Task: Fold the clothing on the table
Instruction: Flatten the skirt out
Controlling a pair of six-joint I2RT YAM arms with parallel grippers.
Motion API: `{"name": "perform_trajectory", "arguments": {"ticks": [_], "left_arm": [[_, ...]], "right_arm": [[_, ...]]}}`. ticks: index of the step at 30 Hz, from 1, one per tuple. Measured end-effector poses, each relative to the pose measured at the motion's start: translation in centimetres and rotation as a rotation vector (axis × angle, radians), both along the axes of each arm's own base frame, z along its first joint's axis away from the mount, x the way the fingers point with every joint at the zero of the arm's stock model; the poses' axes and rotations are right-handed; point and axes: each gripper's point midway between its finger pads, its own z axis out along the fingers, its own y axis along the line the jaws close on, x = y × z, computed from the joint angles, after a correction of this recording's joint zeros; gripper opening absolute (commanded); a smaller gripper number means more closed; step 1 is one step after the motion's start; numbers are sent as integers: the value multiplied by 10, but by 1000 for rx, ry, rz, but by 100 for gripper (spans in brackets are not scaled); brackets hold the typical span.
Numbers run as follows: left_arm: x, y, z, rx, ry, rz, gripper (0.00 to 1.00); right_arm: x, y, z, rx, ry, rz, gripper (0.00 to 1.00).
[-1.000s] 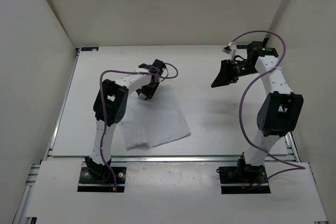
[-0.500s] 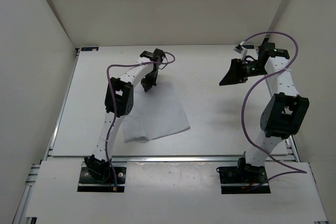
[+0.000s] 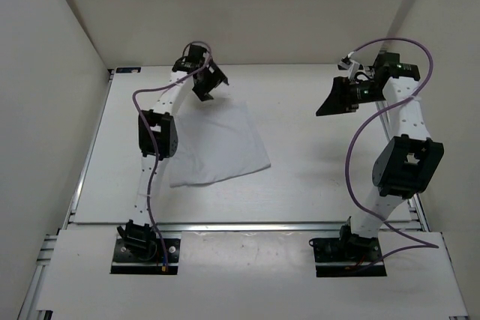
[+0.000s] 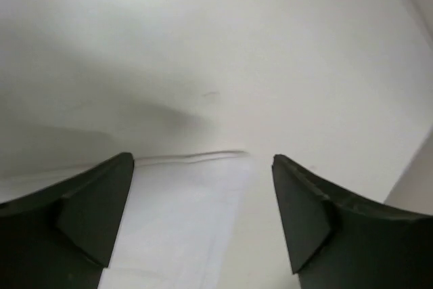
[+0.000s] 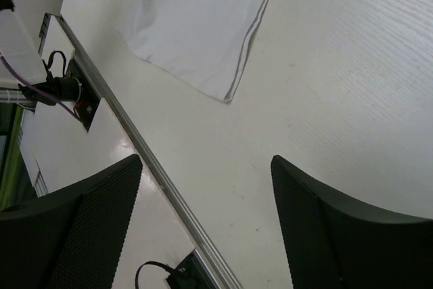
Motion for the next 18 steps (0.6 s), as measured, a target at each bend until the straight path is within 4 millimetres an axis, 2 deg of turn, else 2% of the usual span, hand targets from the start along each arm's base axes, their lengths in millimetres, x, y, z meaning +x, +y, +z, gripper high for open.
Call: {"name": "perform_trajectory", "arguments": {"ticks": [2,3,4,5,7,8,10,12,15,18], "left_arm": [[26,-21,36,-8,-145,-48,99],[28,-27,55,9,-194,-75,99],[24,-32,72,32,-228,-113,99],[18,-35,89,62,-259,-146,99],[-4,-35,110,175,-287,-216,98],[-19,-31,115,237,-279,-246,99],[-56,-19,121,371,-263,-300,98],[-99,-6,123,485,-238,-368,99],[-145,9,122,565,-208,-456,99],[-160,36,116,613,-143,-471,99]], "right_arm": [[-1,1,-2,-17,11,-1,84],[-1,2,-5,-33,13,4,79],[-2,5,-7,-50,14,14,67],[-3,11,-9,-63,10,33,58],[-6,24,-14,-88,7,70,26],[-8,33,-17,-100,8,92,21],[-13,51,-23,-125,13,132,5],[-14,72,-30,-151,9,170,0],[-13,105,-45,-179,14,224,1],[-9,130,-68,-189,51,269,0]]}}
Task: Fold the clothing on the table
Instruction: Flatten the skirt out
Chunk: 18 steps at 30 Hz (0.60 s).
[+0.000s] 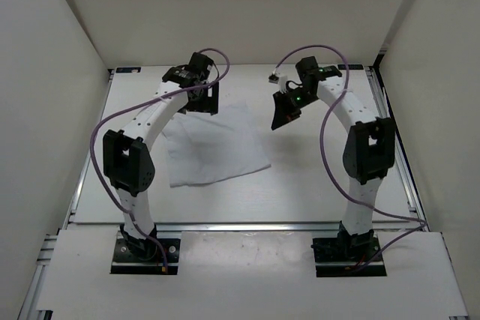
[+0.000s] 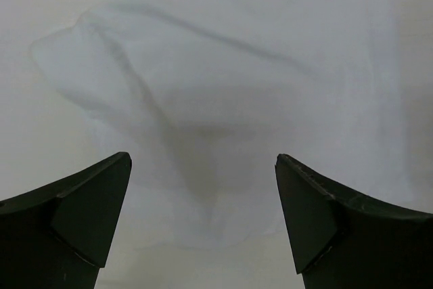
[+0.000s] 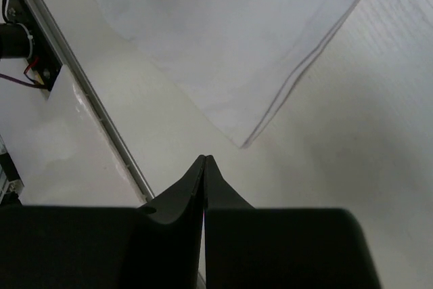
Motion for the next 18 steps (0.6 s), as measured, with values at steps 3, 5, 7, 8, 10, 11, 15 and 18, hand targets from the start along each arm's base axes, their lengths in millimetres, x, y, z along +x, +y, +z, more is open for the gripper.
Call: {"name": "perform_trajectory", "arguments": {"ticks": [3,5,7,8,10,11,15,18], "left_arm": [[-14,30,-17,77,91,30,94],[-31,47,-31,132,169,39,73],[-53,55,-48,171,256,36,31],[-67,61,-60,193,311,33,8],[-101,72,-80,223,420,34,0],[-122,79,-90,228,478,35,0],[-184,100,-104,175,589,91,0],[-205,101,-101,64,543,120,0]], "right_arm": [[10,17,-26,-14,44,30,0],[14,26,-41,-25,67,50,0],[18,34,-56,-35,88,66,0],[20,37,-62,-40,98,72,0],[23,44,-73,-44,112,83,0],[25,47,-77,-44,116,89,0],[31,58,-89,-47,125,105,0],[33,65,-97,-50,130,117,0]]}}
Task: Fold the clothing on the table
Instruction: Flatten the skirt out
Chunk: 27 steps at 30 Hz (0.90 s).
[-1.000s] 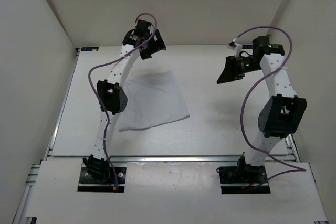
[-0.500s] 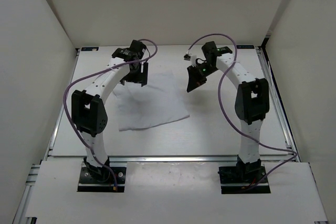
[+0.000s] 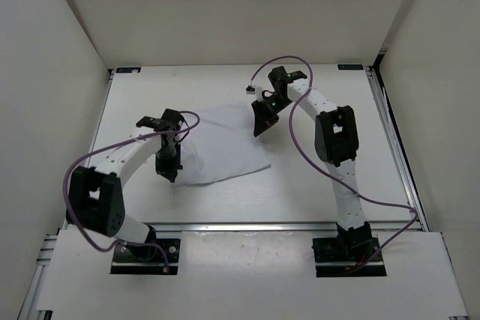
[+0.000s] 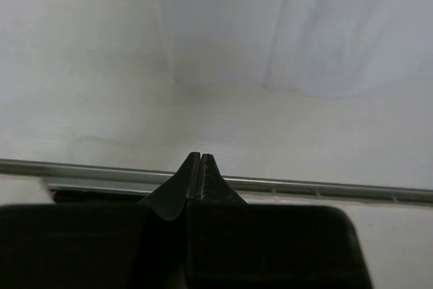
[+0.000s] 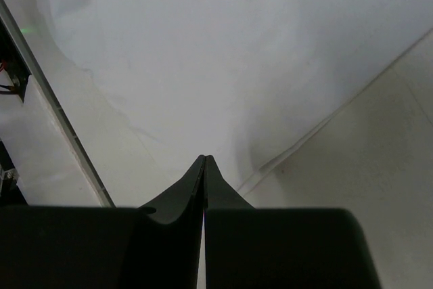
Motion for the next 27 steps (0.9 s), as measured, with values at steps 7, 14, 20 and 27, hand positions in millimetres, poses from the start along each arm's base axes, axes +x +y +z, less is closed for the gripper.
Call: {"name": "perform_trajectory", "arguments": {"ticks": [7,14,20,27], "left_arm": [[1,-30,-8,-237,-145,50,0],[51,-67,-6,-395,-274,55,0],[115,-105,-2,-428,-333,33,0],[138,-104,-13,-274,-328,9,0]], "right_arm": [[-1,-1,-15,-17,27,5,0],[-9,-14,-22,-37,62,18,0],[-13,-16,-25,-46,74,25,0],[-19,-6,-26,-48,71,51,0]]}}
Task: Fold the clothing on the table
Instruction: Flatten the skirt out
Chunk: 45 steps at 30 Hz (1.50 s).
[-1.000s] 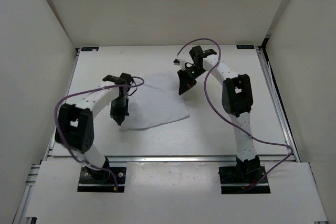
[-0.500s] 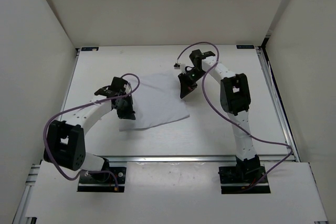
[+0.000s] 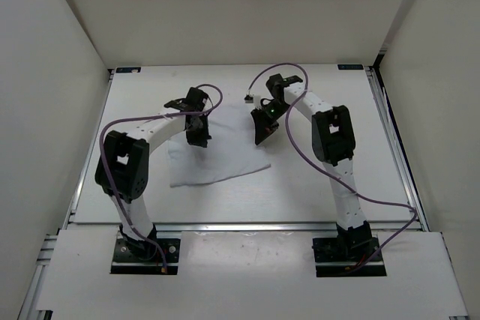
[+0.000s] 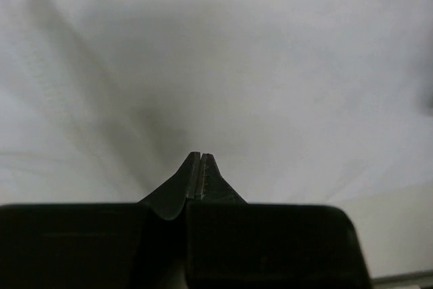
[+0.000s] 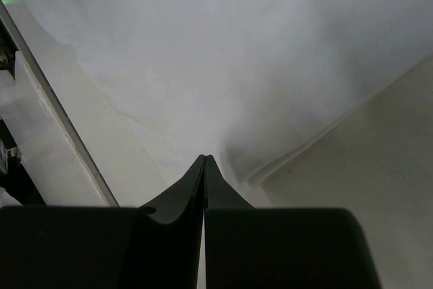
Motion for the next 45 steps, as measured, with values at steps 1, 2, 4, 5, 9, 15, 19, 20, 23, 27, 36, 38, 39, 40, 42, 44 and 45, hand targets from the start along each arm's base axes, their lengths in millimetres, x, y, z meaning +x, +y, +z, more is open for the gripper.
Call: {"name": "perform_trajectory", "arguments": {"ticks": [1,2,4,5,9,15,19,20,23,27,36,38,39,40,42,44,45], "left_arm": [[0,6,-4,36,13,9,0],[-1,14,-10,73,33,20,0],[-5,29,-20,132,73,39,0],[-8,37,-23,155,90,51,0],[-14,61,-30,207,127,93,0],[-17,77,-32,248,142,101,0],[-30,85,-43,279,176,84,0],[-34,87,-46,284,188,82,0],[-38,94,-48,280,199,94,0],[-41,103,-47,254,206,125,0],[-60,83,-47,211,254,73,0],[-69,65,-47,184,276,35,0],[-74,56,-46,175,284,14,0],[-79,46,-45,164,291,-13,0],[-90,22,-42,139,305,-77,0],[-93,-6,-35,117,301,-154,0],[-93,-21,-31,102,289,-195,1]], "right_arm": [[-2,2,-1,0,1,7,0],[-4,5,-2,-2,3,13,0],[-7,9,-5,-8,7,24,0],[-9,11,-7,-11,10,29,0],[-15,16,-14,-34,15,48,0],[-19,14,-24,-97,14,48,0],[-22,11,-27,-115,34,32,0],[-22,11,-27,-118,35,30,0],[-22,11,-27,-123,37,26,0],[-22,11,-28,-129,44,17,0],[-14,3,-28,-175,39,-28,0],[0,-4,-26,-198,-7,-48,0],[10,-8,-24,-210,-40,-62,1],[23,-13,-22,-216,-77,-79,0],[46,-22,-15,-213,-139,-116,0],[64,-28,-4,-193,-183,-145,0],[73,-32,2,-177,-204,-161,0]]}}
